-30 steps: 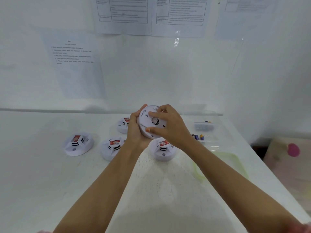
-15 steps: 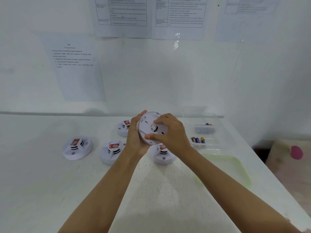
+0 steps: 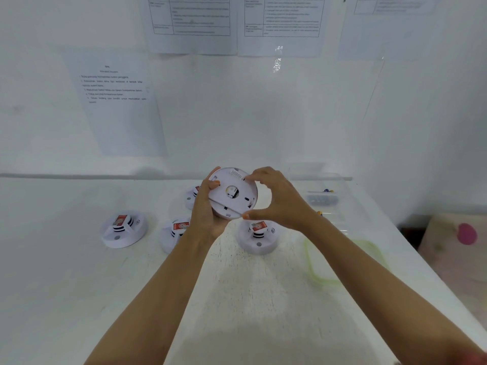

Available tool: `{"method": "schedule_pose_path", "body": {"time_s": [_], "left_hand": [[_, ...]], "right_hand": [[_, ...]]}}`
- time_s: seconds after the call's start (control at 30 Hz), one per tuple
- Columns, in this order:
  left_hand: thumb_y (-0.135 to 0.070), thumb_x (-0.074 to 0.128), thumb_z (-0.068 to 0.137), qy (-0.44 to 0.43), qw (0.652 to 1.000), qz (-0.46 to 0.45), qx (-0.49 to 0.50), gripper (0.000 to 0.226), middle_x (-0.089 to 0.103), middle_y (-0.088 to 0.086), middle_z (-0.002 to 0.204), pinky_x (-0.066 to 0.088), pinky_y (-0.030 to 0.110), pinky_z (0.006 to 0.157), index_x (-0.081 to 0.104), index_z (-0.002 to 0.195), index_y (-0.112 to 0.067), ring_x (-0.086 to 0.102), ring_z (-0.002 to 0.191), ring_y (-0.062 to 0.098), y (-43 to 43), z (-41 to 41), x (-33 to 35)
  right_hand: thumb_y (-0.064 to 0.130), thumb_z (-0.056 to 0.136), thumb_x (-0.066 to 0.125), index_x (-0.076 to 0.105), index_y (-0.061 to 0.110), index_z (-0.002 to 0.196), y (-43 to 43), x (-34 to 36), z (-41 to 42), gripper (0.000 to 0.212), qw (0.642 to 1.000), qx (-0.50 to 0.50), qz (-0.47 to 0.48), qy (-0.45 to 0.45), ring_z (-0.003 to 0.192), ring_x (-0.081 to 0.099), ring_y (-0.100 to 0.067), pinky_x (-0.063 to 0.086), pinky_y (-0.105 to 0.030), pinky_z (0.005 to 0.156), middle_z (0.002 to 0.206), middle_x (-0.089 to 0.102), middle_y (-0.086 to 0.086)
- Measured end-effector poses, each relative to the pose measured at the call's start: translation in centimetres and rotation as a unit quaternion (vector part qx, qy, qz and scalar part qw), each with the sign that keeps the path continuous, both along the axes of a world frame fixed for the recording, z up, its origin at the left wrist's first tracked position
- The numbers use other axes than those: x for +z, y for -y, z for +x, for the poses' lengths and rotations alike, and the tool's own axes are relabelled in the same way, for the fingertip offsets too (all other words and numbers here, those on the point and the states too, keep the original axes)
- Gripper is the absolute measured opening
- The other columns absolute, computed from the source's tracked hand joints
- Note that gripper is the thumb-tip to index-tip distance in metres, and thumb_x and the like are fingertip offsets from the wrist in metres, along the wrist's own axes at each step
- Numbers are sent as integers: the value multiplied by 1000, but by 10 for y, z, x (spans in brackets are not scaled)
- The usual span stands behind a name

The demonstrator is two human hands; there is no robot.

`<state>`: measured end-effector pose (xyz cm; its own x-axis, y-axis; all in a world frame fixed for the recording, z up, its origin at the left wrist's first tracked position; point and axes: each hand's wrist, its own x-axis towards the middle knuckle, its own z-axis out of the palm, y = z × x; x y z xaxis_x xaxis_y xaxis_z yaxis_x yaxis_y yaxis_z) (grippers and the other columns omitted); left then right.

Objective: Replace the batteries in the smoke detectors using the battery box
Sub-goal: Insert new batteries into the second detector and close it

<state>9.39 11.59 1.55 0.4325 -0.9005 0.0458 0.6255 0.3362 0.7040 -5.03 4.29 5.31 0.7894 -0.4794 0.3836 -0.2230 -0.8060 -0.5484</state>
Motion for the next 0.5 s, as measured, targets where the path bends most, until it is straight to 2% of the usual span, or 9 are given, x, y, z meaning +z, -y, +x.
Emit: {"method": "schedule_pose_path", "body": {"time_s": [0.1, 0.3, 0.4, 0.5], "left_hand": [[-27, 65, 56, 0, 1000, -6, 3, 57, 60, 10, 108, 56, 39, 65, 51, 111, -21, 59, 95, 30, 3, 5, 0], [-26, 67, 52, -8, 1000, -12, -12, 47, 67, 7, 94, 56, 37, 60, 58, 98, -26, 65, 84, 26, 5, 5, -5], [-24, 67, 56, -7, 1000, -9, -17, 48, 63, 8, 102, 56, 39, 63, 55, 103, -26, 60, 91, 28, 5, 6, -5], [-22, 64, 65, -9, 1000, -4, -14, 48, 57, 11, 111, 56, 41, 66, 51, 111, -25, 56, 99, 31, 6, 8, -7]], "right_hand": [[28, 64, 83, 58, 15, 119, -2, -2, -1, 62, 999, -24, 0, 21, 102, 42, -9, 33, -19, 86, 112, 47, 5], [29, 66, 81, 56, 14, 121, -5, -6, 4, 62, 999, -42, 2, 18, 95, 40, -8, 31, -18, 81, 108, 47, 3], [23, 67, 80, 55, 12, 123, -4, -7, 7, 63, 998, -52, 4, 17, 93, 40, -8, 31, -10, 71, 113, 50, -3], [22, 67, 80, 54, 13, 123, -1, -6, 8, 62, 998, -53, 10, 11, 92, 41, -7, 29, 0, 70, 114, 50, -2]]}}
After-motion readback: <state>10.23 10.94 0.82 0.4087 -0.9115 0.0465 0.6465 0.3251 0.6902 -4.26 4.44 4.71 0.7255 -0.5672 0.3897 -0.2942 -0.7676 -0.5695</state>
